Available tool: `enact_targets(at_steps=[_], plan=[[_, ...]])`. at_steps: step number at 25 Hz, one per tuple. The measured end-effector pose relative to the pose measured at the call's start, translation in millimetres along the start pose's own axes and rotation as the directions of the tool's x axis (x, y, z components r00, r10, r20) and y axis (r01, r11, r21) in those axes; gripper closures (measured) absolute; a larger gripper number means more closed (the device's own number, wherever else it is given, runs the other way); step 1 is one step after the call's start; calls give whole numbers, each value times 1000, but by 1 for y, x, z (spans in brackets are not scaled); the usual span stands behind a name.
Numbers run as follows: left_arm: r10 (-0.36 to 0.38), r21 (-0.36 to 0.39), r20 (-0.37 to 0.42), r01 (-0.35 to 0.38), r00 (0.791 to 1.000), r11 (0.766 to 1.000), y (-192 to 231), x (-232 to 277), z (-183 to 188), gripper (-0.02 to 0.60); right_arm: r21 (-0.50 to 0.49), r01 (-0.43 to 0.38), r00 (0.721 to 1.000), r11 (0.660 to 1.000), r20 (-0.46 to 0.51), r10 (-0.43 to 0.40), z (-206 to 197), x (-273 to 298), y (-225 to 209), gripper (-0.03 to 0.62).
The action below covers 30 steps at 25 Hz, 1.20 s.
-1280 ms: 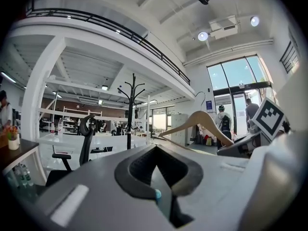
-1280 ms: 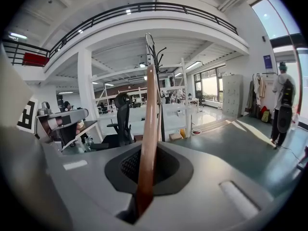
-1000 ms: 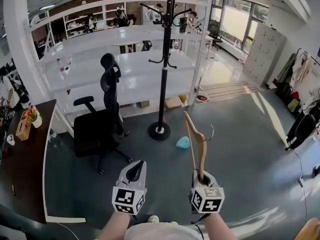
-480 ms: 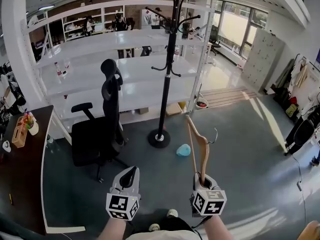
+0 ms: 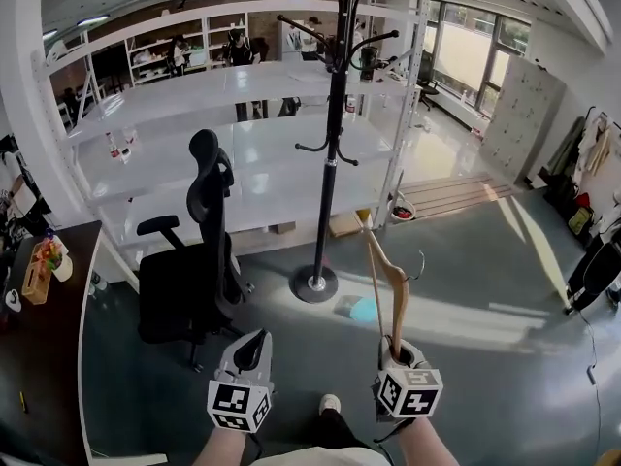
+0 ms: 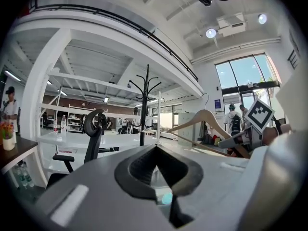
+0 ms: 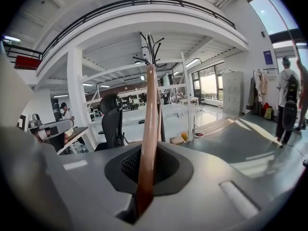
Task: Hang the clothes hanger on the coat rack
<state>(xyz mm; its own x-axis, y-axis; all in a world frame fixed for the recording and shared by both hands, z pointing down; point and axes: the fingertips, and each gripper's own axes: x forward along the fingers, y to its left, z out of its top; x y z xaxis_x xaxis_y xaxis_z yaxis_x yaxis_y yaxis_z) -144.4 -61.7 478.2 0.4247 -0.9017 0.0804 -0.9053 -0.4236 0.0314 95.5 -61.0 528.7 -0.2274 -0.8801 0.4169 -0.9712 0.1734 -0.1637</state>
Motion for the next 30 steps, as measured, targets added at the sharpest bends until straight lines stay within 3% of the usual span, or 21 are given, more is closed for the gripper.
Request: enact_targets(at_steps=[10, 20, 30], plan=[[33, 16, 50, -34, 998, 999, 13, 141, 24, 581, -3, -40, 999, 999, 14, 40, 67, 111, -73, 566], [37, 21, 46, -38, 998, 999, 13, 215, 33, 581, -55, -74, 996, 996, 34, 76, 114, 170, -105, 566], [0, 45, 70, -3, 998, 999, 49, 302, 46, 581, -71, -13, 997, 997, 81, 19, 166, 237, -132, 566]])
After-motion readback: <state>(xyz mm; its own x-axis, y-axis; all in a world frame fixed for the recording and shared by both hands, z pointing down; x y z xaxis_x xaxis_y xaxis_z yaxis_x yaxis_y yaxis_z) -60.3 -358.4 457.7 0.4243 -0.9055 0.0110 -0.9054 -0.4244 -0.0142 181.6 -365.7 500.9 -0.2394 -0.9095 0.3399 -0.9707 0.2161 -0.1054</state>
